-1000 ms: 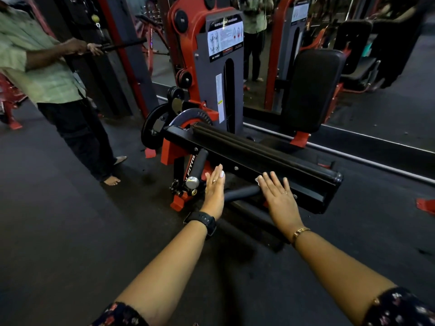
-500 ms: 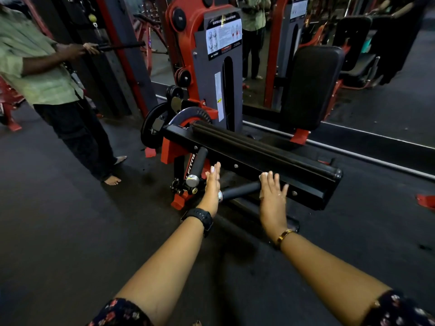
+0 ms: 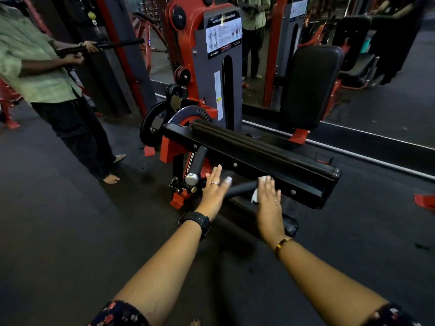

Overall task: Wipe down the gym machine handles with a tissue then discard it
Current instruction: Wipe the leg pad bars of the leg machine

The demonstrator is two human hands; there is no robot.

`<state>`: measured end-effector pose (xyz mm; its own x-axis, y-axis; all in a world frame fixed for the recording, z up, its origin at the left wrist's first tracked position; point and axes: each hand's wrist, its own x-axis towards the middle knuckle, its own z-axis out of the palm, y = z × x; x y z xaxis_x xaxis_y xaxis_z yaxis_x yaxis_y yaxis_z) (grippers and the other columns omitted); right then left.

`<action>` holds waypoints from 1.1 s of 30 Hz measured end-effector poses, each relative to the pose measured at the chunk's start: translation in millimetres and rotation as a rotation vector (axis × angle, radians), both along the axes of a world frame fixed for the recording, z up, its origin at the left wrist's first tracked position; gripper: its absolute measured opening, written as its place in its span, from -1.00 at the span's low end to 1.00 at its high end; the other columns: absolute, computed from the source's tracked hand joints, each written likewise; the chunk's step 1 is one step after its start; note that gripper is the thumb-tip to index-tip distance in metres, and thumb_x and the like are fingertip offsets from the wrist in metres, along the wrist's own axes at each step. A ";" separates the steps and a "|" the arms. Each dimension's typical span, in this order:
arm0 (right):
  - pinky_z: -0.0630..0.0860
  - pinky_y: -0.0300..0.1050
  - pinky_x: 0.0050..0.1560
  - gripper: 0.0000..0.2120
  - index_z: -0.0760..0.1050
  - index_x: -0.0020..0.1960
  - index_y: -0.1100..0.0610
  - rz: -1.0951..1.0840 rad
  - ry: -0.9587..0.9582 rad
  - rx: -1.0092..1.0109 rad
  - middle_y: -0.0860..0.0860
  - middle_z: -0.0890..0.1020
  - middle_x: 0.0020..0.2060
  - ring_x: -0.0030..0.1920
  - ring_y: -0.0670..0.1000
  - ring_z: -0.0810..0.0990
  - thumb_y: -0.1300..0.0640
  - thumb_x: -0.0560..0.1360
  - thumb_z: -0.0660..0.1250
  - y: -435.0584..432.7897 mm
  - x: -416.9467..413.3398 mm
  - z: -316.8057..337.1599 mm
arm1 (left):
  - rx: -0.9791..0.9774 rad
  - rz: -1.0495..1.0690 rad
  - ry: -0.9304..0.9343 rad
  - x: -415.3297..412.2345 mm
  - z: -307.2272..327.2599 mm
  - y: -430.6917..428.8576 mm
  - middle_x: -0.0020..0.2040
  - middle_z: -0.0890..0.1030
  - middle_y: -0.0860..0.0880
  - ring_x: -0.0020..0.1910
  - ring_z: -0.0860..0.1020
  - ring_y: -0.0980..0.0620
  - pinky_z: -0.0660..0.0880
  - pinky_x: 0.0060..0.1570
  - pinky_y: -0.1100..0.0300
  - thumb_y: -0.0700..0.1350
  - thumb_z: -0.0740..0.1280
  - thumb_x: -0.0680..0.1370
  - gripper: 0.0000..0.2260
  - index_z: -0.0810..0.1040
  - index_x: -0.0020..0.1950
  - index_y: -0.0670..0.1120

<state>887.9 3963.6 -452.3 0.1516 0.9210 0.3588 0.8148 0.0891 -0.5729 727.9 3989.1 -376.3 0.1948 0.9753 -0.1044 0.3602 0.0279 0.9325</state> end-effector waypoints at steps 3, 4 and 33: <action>-0.28 -0.07 0.47 -0.27 -0.05 0.55 0.24 -0.038 0.028 -0.064 0.17 -0.06 0.54 0.54 0.07 -0.15 0.57 0.44 0.00 11.1 4.0 13.2 | 0.154 -0.105 0.258 -3.3 -11.9 3.9 0.59 -0.10 0.06 0.54 -0.23 0.06 -0.19 0.50 -0.07 0.27 0.23 0.38 -0.13 -0.07 0.58 0.03; -0.28 -0.08 0.47 -0.27 -0.06 0.55 0.24 -0.051 0.048 -0.088 0.18 -0.07 0.54 0.54 0.08 -0.16 0.58 0.43 0.00 12.0 -0.5 14.7 | 0.167 -0.105 0.264 -3.8 -12.4 4.0 0.59 -0.11 0.05 0.54 -0.24 0.06 -0.20 0.51 -0.09 0.26 0.21 0.40 -0.14 -0.09 0.58 0.02; 0.50 0.02 -0.07 -0.80 0.47 -0.07 0.16 -0.402 2.146 -0.188 0.12 0.58 -0.22 -0.17 0.11 0.56 0.09 0.56 0.13 39.5 -13.6 64.0 | 0.391 -0.230 0.962 -7.7 -1.7 -1.0 0.58 -0.28 -0.03 0.54 -0.30 -0.05 -0.23 0.49 -0.04 0.09 0.23 0.57 -0.19 -0.27 0.57 -0.10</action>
<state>874.3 4003.1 -388.3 0.2232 0.7417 -0.6325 -0.9336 -0.0239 -0.3576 720.2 3988.2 -378.0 0.3809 0.9246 0.0005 0.9091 -0.3746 0.1820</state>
